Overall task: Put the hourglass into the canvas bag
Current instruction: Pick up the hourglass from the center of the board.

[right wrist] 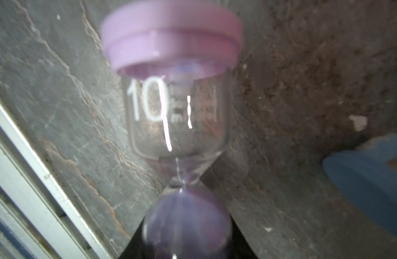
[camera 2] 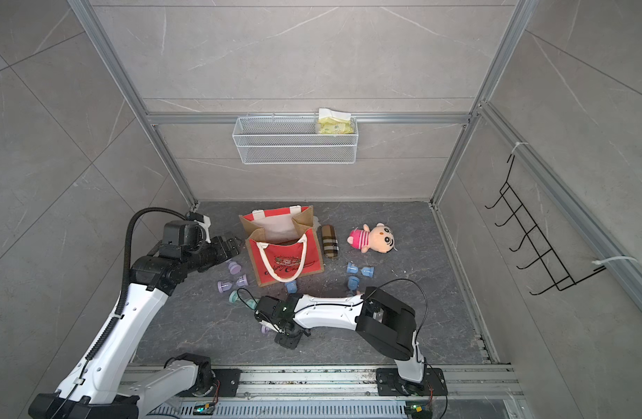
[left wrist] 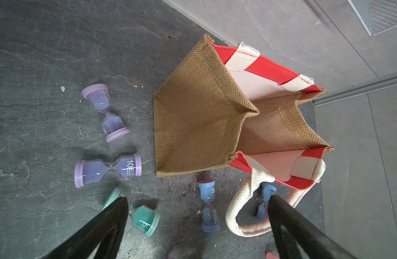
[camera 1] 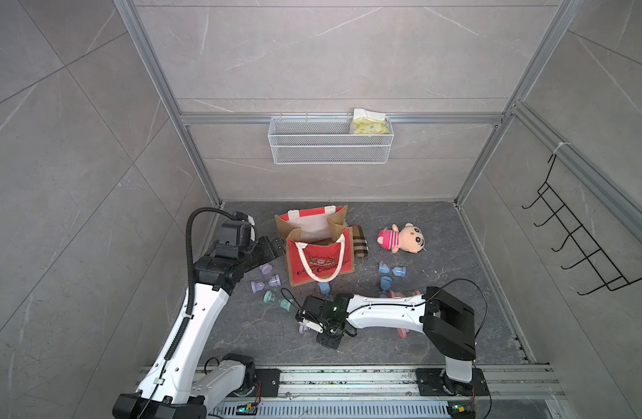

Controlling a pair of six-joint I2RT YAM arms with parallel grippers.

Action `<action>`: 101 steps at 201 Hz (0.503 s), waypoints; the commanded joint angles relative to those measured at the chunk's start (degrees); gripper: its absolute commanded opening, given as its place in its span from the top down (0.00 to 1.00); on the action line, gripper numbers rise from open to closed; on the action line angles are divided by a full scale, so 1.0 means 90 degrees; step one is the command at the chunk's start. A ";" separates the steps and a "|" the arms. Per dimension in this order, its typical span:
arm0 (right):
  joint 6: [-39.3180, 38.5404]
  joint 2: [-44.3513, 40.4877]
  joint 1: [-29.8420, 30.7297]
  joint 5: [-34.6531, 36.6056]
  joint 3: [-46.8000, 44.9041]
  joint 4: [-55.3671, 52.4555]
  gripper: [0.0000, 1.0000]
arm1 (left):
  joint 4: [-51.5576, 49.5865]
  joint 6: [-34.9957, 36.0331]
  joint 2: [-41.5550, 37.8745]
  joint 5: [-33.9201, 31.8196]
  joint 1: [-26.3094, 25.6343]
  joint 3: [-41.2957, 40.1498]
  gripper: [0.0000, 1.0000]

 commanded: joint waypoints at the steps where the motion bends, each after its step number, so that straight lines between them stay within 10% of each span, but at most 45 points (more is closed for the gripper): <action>1: 0.0124 -0.0216 -0.0021 -0.0099 -0.0071 0.0174 0.91 | 0.0127 -0.0080 0.0039 0.0000 0.0006 0.0147 0.00; 101: 0.0642 -0.1642 -0.0191 -0.0197 -0.0414 0.0130 1.00 | -0.0168 0.0095 -0.0067 -0.0230 0.0004 0.0624 0.00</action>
